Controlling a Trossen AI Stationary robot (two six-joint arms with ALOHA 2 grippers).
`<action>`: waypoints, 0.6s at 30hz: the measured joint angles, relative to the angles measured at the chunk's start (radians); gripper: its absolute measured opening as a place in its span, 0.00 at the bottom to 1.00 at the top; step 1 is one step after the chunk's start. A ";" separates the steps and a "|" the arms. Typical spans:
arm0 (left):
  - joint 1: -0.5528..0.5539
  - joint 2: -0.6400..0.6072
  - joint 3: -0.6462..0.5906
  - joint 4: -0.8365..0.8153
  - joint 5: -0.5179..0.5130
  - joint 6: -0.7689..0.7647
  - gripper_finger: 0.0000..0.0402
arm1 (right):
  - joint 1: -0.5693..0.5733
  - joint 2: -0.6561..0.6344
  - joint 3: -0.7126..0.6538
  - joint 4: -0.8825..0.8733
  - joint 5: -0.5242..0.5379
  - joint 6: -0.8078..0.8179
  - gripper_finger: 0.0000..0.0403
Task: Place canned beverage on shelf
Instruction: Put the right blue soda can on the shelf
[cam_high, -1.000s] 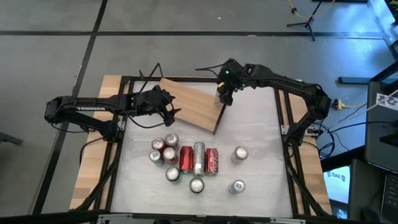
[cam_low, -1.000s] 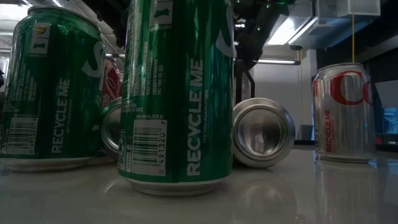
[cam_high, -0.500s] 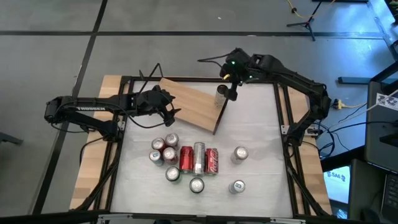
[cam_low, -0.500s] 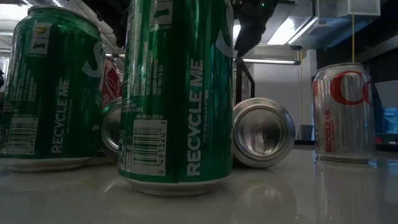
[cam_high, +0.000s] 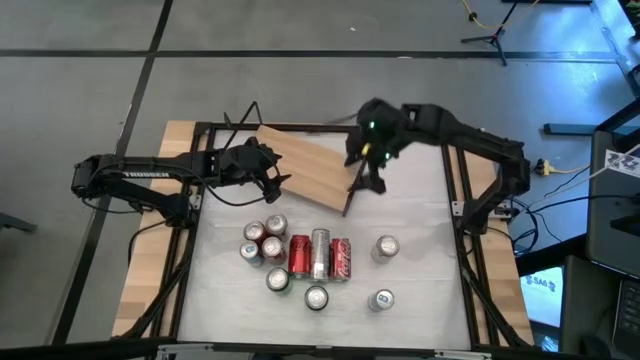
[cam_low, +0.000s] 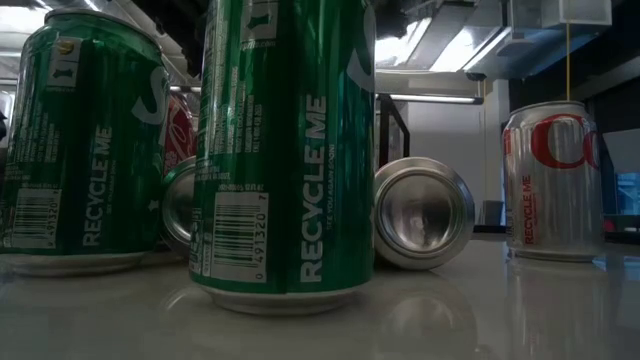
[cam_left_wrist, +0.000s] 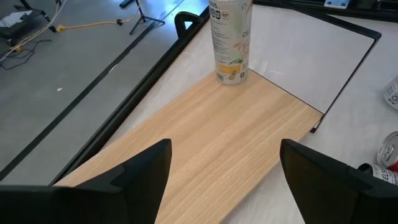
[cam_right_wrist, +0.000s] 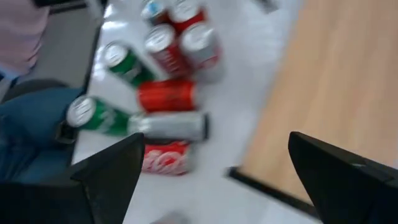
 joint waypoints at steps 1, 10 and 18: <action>0.000 0.000 0.000 0.000 0.000 0.000 0.72 | 0.030 0.000 0.000 -0.010 0.005 0.014 0.97; 0.000 0.000 0.000 0.000 0.008 0.001 0.72 | 0.350 0.000 0.000 -0.055 0.177 0.205 0.97; -0.008 0.000 0.000 0.000 0.008 0.000 0.72 | 0.656 0.000 0.000 -0.096 0.436 0.456 0.97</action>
